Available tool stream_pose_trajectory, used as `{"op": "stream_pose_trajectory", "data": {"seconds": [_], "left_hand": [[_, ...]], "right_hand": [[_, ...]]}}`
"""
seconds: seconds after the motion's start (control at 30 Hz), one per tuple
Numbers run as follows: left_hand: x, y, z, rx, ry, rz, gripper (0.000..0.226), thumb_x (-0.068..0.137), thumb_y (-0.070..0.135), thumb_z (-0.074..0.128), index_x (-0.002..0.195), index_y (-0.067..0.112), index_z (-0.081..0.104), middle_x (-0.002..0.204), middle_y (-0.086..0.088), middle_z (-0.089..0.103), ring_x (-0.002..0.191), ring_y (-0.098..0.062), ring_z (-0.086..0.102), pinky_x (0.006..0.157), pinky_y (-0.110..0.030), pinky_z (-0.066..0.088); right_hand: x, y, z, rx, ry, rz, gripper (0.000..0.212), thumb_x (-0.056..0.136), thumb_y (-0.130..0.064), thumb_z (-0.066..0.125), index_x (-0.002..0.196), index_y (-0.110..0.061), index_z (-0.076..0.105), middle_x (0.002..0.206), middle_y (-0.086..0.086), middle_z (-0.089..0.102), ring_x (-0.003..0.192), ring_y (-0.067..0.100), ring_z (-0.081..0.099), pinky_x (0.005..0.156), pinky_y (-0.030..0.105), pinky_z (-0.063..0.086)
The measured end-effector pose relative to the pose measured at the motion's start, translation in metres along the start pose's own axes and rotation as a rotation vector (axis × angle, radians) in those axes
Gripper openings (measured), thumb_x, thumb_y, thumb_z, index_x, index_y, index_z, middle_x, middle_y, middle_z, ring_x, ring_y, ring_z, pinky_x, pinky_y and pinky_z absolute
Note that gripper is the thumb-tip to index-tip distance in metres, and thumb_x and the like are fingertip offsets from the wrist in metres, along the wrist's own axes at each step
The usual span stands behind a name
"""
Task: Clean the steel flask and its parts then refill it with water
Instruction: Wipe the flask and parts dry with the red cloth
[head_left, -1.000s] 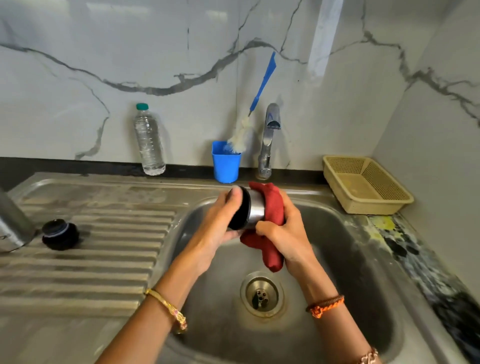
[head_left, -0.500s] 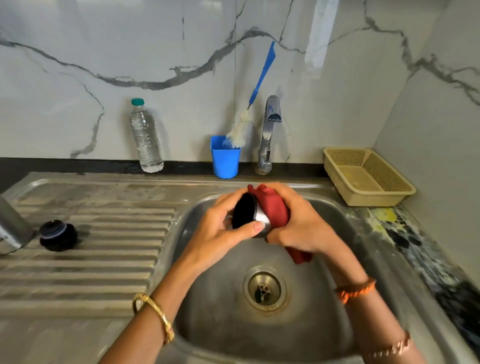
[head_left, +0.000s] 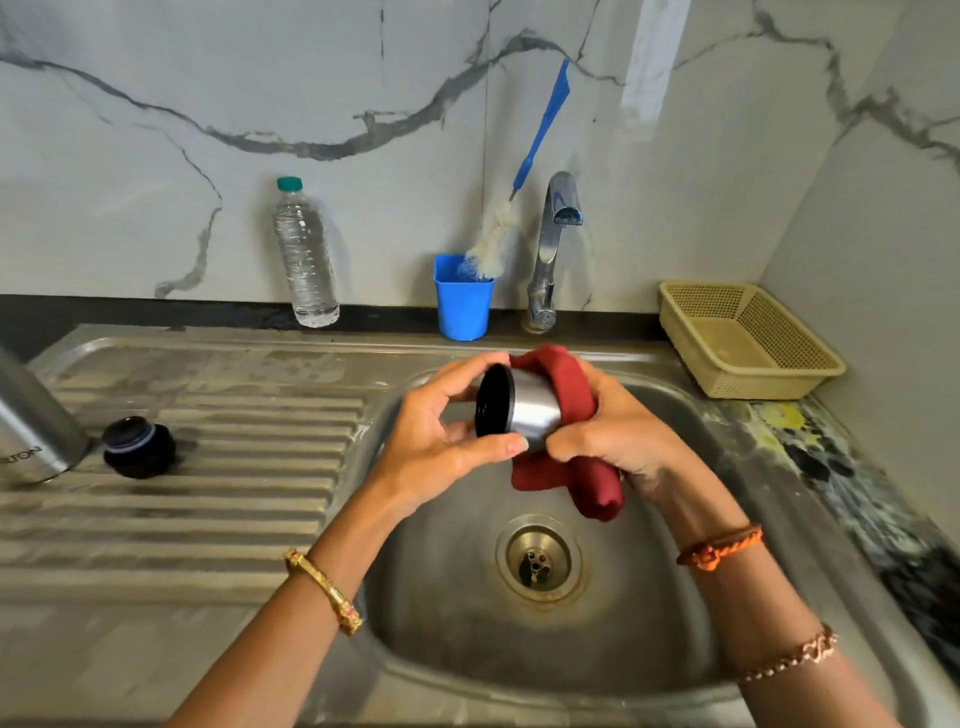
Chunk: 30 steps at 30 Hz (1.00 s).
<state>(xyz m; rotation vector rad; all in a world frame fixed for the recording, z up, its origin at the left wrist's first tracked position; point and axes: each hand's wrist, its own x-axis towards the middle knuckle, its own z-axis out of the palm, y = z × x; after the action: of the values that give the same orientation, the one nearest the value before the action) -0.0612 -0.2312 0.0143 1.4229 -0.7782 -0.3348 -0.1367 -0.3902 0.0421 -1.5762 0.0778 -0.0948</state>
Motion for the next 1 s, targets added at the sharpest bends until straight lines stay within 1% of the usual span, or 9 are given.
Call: {"op": "stream_pose_trajectory", "data": {"seconds": [0.13,0.2,0.27,0.4,0.47,0.6,0.7,0.8,1.0], "left_hand": [[0.007,-0.002,-0.005,-0.08,0.119,-0.054,0.075,0.048,0.025,0.082,0.119,0.023,0.059,0.123,-0.007,0.062,0.116,-0.026,0.055,0.093,-0.037,0.05],[0.004,-0.007,-0.007,-0.077,0.117,-0.097,0.073,0.05,0.016,0.086,0.118,0.023,0.059,0.119,-0.005,0.063,0.112,-0.028,0.057,0.089,-0.036,0.052],[-0.001,-0.009,-0.008,-0.042,0.073,-0.086,0.07,0.051,0.009,0.084,0.114,0.027,0.059,0.116,0.0,0.063,0.106,-0.023,0.059,0.08,-0.028,0.054],[-0.009,-0.004,-0.008,-0.003,-0.032,0.001,0.069,0.051,0.024,0.08,0.116,0.027,0.057,0.123,0.0,0.058,0.112,-0.016,0.056,0.08,-0.028,0.055],[-0.007,-0.001,-0.007,-0.046,-0.026,0.016,0.068,0.053,0.021,0.08,0.116,0.024,0.057,0.121,-0.003,0.06,0.112,-0.016,0.057,0.078,-0.026,0.053],[0.004,-0.004,-0.008,-0.039,0.071,-0.01,0.064,0.052,0.011,0.078,0.111,0.028,0.059,0.112,0.006,0.065,0.105,-0.011,0.06,0.085,-0.029,0.052],[0.003,-0.007,-0.007,0.0,0.033,-0.025,0.07,0.048,0.015,0.083,0.111,0.031,0.058,0.116,0.004,0.062,0.104,-0.013,0.058,0.081,-0.03,0.055],[-0.003,-0.005,-0.006,-0.023,-0.02,0.008,0.069,0.048,0.022,0.082,0.112,0.03,0.059,0.118,0.005,0.061,0.107,-0.017,0.057,0.076,-0.033,0.056],[-0.006,-0.004,-0.007,-0.198,-0.009,0.087,0.074,0.051,0.034,0.086,0.117,0.019,0.058,0.113,0.003,0.067,0.109,-0.015,0.059,0.082,-0.024,0.052]], "right_hand": [[-0.011,0.012,0.042,-0.867,0.488,-0.208,0.082,0.059,-0.012,0.067,0.134,-0.03,0.039,0.13,-0.001,0.046,0.104,0.022,0.05,0.071,0.038,0.052],[-0.018,0.021,0.058,-1.111,0.507,-0.24,0.084,0.069,-0.01,0.068,0.141,-0.032,0.03,0.145,-0.004,0.029,0.116,0.026,0.039,0.077,0.044,0.052],[-0.013,0.021,0.049,-1.031,0.375,-0.179,0.084,0.066,-0.009,0.071,0.138,-0.031,0.033,0.138,-0.006,0.033,0.115,0.021,0.041,0.084,0.042,0.051],[-0.001,0.004,0.006,-0.154,-0.055,0.033,0.086,0.04,-0.009,0.071,0.123,-0.017,0.052,0.11,0.009,0.056,0.093,0.02,0.06,0.075,0.038,0.055],[-0.005,0.002,0.008,-0.015,-0.073,0.026,0.082,0.044,-0.002,0.069,0.123,-0.016,0.053,0.114,0.013,0.056,0.096,0.028,0.061,0.074,0.043,0.056],[-0.018,0.005,0.036,-1.034,0.291,-0.192,0.09,0.067,-0.005,0.07,0.141,-0.032,0.026,0.142,-0.006,0.029,0.121,0.021,0.036,0.089,0.039,0.049],[-0.024,0.008,0.044,-1.287,0.295,-0.152,0.091,0.075,-0.011,0.066,0.145,-0.033,0.012,0.147,-0.009,0.015,0.127,0.024,0.026,0.087,0.046,0.05],[-0.019,0.002,0.03,-1.079,0.244,-0.154,0.083,0.067,-0.003,0.067,0.137,-0.029,0.032,0.132,-0.008,0.037,0.115,0.024,0.042,0.085,0.044,0.049],[-0.009,0.002,0.008,0.085,-0.079,-0.054,0.086,0.04,0.001,0.067,0.123,-0.019,0.055,0.124,0.014,0.054,0.108,0.038,0.056,0.078,0.059,0.052]]}}
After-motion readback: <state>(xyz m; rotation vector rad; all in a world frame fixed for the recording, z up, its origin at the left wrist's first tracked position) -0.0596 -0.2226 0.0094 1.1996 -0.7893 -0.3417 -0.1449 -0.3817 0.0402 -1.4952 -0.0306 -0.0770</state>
